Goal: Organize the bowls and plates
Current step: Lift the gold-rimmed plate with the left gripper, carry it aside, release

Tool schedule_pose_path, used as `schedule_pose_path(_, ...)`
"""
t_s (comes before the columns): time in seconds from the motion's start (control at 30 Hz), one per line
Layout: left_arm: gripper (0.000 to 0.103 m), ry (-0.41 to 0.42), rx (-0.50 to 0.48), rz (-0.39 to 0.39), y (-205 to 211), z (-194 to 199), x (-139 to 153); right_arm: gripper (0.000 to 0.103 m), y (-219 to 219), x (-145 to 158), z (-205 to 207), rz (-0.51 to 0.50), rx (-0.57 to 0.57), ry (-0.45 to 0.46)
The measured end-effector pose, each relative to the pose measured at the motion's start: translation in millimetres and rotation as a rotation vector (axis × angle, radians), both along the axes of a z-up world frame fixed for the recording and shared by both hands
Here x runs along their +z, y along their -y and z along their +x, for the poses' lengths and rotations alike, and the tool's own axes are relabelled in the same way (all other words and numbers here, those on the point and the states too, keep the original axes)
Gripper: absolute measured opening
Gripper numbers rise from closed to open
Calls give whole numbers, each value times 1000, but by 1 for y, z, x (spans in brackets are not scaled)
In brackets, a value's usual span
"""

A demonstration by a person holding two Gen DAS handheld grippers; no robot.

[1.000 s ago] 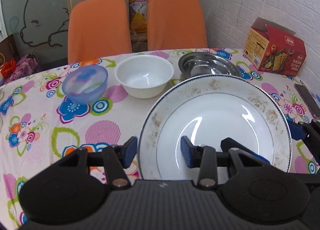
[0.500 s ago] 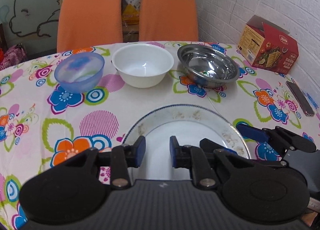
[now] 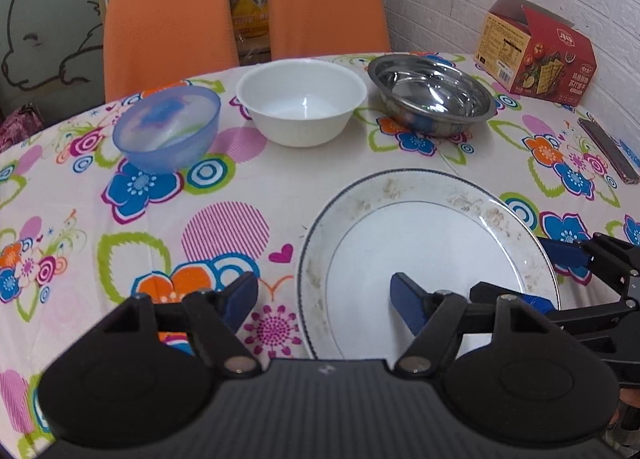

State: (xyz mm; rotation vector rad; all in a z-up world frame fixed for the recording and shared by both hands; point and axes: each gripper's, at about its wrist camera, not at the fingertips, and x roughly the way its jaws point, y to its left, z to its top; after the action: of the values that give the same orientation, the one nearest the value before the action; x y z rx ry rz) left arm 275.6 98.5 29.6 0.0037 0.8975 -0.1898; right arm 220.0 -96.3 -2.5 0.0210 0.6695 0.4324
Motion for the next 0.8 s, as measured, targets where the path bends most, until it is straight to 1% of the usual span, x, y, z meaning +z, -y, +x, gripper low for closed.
schedule_pose_path(0.03, 66, -6, -7, -11, 0, 0, -2, 64, -2, 0, -1, -13, -3, 6)
schedule_pose_path(0.07, 61, -16, -14, -20, 1, 1, -5, 65, -4, -1, -1, -27, -6, 11)
schedule_pose_path(0.13, 59, -32, -16, -41, 1, 2, -9, 66, -8, -1, -2, -55, -11, 17)
schedule_pose_path(0.27, 58, -25, -18, -44, 1, 2, -9, 67, -8, -1, -7, -47, -49, 4)
schedule_pose_path(0.3, 58, -24, -22, -40, 2, 1, -9, 68, -8, 0, -8, -44, -49, -2)
schedule_pose_path(0.4, 59, -20, -26, -30, 6, 1, -10, 69, -17, 3, -6, -71, -34, -29)
schedule_pose_path(0.47, 59, -22, -21, -30, 7, 0, -10, 69, -22, 4, -7, -70, -13, -41)
schedule_pose_path(0.53, 59, -17, -29, -23, 8, -3, -10, 69, -24, 2, -14, -70, 45, -18)
schedule_pose_path(0.57, 59, -17, -32, -23, 7, -4, -10, 69, -23, 0, -18, -61, 53, -2)
schedule_pose_path(0.7, 56, -21, -19, -17, 9, -5, -10, 69, -24, -3, -21, -49, 29, 25)
schedule_pose_path(0.77, 49, -20, -3, -20, 7, -5, -9, 64, -22, -4, -20, -37, 28, 41)
schedule_pose_path(0.8, 47, -20, 9, -26, 5, -5, -9, 60, -19, -3, -18, -29, 22, 43)
